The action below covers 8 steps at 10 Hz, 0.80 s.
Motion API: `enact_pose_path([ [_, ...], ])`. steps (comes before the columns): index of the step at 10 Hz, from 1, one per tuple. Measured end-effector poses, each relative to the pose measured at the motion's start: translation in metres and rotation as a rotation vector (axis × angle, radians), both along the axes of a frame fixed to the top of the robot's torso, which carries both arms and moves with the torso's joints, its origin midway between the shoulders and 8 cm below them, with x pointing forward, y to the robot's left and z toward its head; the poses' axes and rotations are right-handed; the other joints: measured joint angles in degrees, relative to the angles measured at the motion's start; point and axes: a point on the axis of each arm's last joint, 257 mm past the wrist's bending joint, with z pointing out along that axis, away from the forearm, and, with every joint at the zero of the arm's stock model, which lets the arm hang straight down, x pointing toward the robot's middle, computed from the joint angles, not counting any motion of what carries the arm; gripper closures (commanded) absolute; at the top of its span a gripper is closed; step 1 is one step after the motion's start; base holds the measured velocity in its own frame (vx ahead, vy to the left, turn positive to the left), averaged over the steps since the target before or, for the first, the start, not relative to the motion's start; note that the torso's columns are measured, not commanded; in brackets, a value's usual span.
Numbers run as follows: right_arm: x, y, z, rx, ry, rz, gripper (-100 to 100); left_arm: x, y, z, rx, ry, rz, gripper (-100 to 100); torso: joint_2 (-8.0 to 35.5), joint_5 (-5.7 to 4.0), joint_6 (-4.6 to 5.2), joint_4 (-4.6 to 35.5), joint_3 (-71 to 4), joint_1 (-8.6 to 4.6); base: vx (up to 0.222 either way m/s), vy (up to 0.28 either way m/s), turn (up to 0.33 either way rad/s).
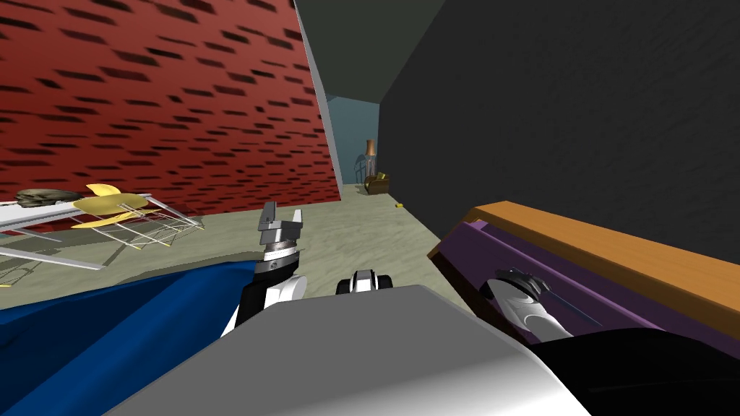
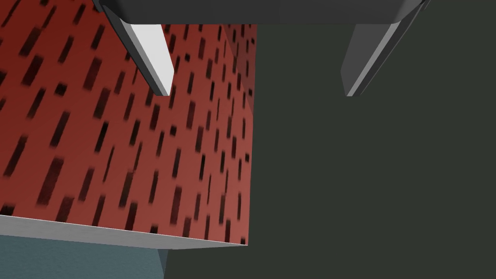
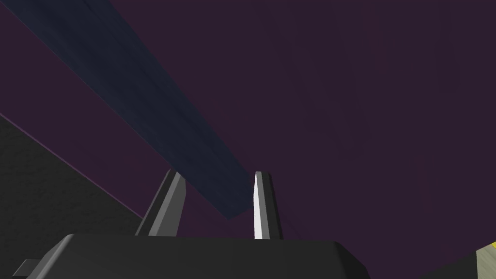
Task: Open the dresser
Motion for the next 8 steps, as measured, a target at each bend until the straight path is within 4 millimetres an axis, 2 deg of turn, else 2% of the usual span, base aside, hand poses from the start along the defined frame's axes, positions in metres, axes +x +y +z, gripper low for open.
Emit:
enact_pose_path([
  [1, 0.000, 0.002, -0.003, 0.006, 0.003, 0.002, -100, 0.000, 0.000, 0.000, 0.000, 0.000, 0.000, 0, -0.03, 0.03, -0.05, 0.01, -0.04, -0.27, 0.012, 0.061, -0.035],
  [4, 0.001, -0.017, 0.017, 0.009, 0.006, 0.009, -100, 0.000, 0.000, 0.000, 0.000, 0.000, 0.000, 0, -0.32, -0.22, -0.25, -0.13, -0.16, -0.24, 0.019, 0.072, -0.032],
  [7, 0.003, -0.034, 0.036, 0.020, 0.011, 0.020, -100, 0.000, 0.000, 0.000, 0.000, 0.000, 0.000, 0, -0.16, 0.33, -0.28, 0.00, -0.16, 0.35, 0.017, 0.053, -0.023],
  [8, 0.003, -0.034, 0.034, 0.026, 0.013, 0.022, 0, 0.000, 0.000, 0.000, 0.000, 0.000, 0.000, 0, -0.12, 0.22, -0.27, -0.02, -0.11, 0.28, 0.000, 0.000, 0.000],
])
